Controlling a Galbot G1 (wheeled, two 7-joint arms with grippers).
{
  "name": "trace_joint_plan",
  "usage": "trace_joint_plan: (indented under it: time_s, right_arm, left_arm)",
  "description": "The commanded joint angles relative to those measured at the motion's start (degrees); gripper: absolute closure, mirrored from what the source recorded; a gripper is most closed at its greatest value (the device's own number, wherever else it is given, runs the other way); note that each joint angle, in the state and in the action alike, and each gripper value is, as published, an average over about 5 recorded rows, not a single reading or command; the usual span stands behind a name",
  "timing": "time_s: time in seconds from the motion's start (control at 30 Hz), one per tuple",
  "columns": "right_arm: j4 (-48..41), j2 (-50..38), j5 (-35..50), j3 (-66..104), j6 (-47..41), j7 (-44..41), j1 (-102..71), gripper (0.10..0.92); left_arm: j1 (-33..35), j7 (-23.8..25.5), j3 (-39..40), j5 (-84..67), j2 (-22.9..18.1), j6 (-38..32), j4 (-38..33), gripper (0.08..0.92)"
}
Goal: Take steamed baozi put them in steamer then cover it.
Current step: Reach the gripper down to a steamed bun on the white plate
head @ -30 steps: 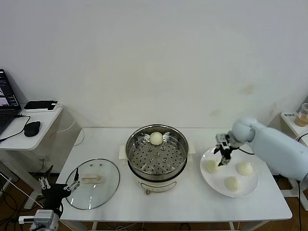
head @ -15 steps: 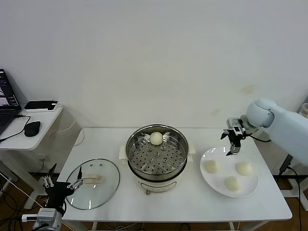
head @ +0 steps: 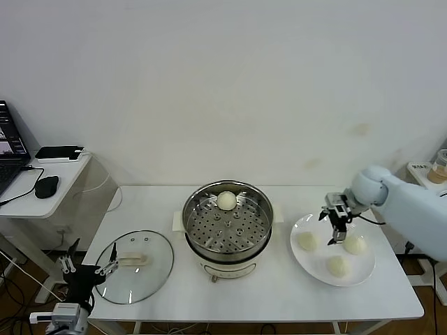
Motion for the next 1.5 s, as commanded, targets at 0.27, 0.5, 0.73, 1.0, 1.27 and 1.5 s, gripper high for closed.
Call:
trace_joint_plan:
  time_s: [0.27,0.5,0.73,1.0,1.27,1.5]
  right_arm:
    - [-5.7,7.4,-5.9,3.0,1.5,1.4,-5.9,0.203]
    - [-7.8,8.3,-7.9,4.3,1.8,2.3,-6.5,0.203]
    - [-9.7,9.1,-9.1,5.6,1.6,3.3,-6.8,0.203]
    - [-9.9,9.2,-9.1,5.8,0.2,2.9,-6.9,0.237]
    - [-9.6,9.0,-9.0,6.3,0.1,2.5,-7.2,0.41]
    - [-7.7,7.7,-7.7,6.7,0.2,1.7,-6.1,0.464]
  left_arm:
    - [0.4,0.0,-0.8,-0.1,-0.7,-0.1,0.3,0.177]
    - [0.5,0.0,-1.0,-0.1,-0.7,-0.1,0.5,0.177]
    - [0.5,0.0,-1.1,-0.1,-0.7,-0.1,0.5,0.177]
    - [0.4,0.0,-1.0,-0.1,-0.8,-0.1,0.4,0.177]
    - [0.5,0.0,-1.1,-0.1,-0.8,-0.2,0.2,0.177]
    - [0.6,0.0,-1.2,-0.1,-0.8,-0.2,-0.1,0.177]
